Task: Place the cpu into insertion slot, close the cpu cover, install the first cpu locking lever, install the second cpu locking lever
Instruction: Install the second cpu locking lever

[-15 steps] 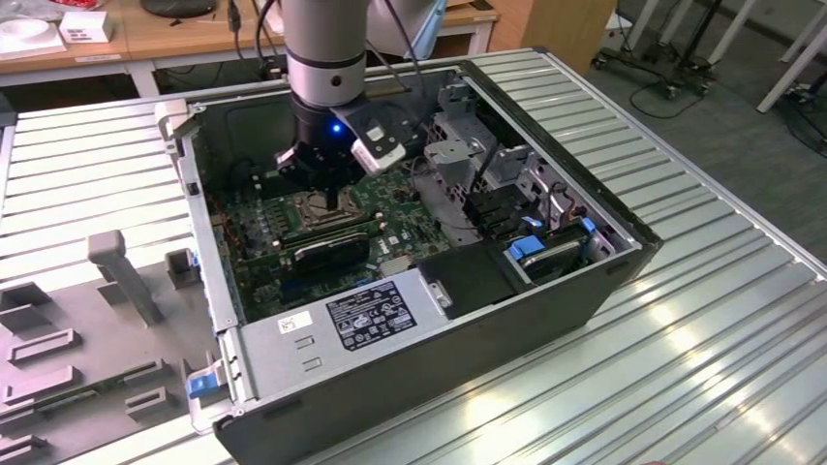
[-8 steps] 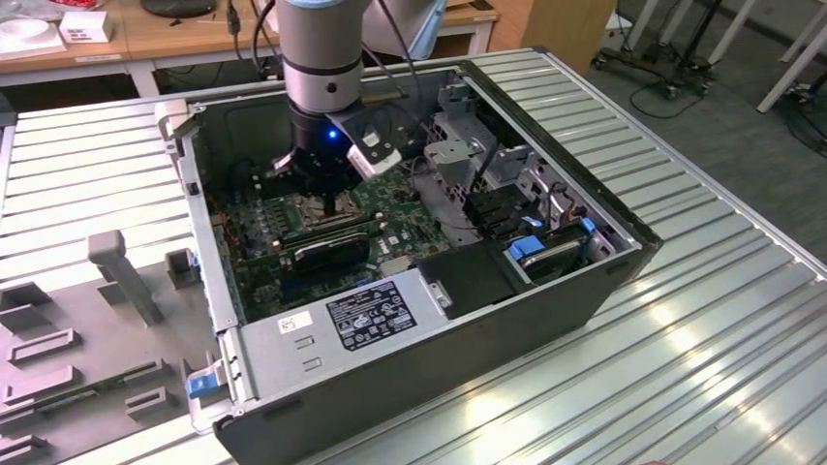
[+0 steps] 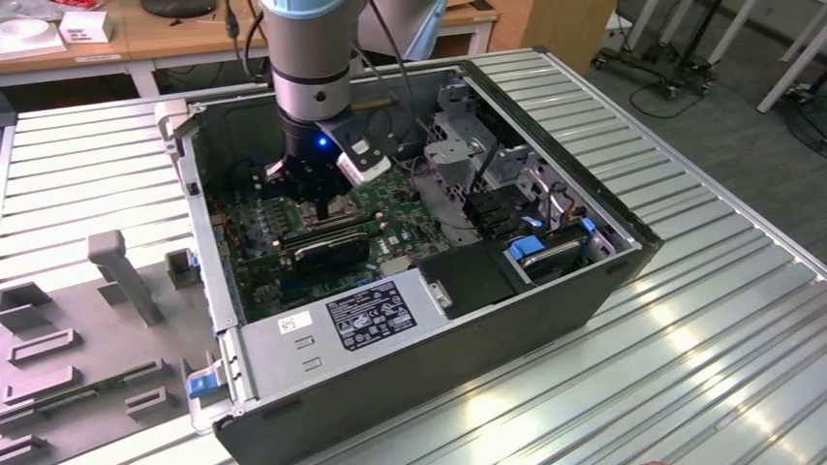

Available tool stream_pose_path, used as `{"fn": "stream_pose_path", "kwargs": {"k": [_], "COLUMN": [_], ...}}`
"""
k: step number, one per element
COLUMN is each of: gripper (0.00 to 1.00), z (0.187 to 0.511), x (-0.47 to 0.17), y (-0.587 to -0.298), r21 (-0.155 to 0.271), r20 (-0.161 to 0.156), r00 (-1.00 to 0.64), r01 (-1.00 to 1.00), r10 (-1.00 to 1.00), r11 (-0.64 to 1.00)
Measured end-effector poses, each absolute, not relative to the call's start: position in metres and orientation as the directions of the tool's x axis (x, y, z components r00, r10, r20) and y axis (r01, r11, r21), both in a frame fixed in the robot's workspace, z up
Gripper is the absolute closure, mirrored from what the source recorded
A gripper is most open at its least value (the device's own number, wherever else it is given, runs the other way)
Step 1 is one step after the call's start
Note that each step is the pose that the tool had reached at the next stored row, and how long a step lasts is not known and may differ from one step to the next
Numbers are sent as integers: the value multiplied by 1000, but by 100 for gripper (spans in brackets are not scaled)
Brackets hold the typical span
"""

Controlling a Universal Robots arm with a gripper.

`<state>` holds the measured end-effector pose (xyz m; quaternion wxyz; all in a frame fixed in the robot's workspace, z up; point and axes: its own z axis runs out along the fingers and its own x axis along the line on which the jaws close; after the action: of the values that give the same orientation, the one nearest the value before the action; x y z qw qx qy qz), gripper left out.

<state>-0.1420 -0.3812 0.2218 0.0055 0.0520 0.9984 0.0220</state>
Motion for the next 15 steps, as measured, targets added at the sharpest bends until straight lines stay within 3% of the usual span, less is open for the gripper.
{"fn": "stream_pose_path", "kwargs": {"k": [15], "gripper": [89], "z": [209], "x": [-157], "y": [-378], "r21": [40], "r20": [-10], "r00": [-995], "r01": [104], "r10": [104], "r11": [994]}}
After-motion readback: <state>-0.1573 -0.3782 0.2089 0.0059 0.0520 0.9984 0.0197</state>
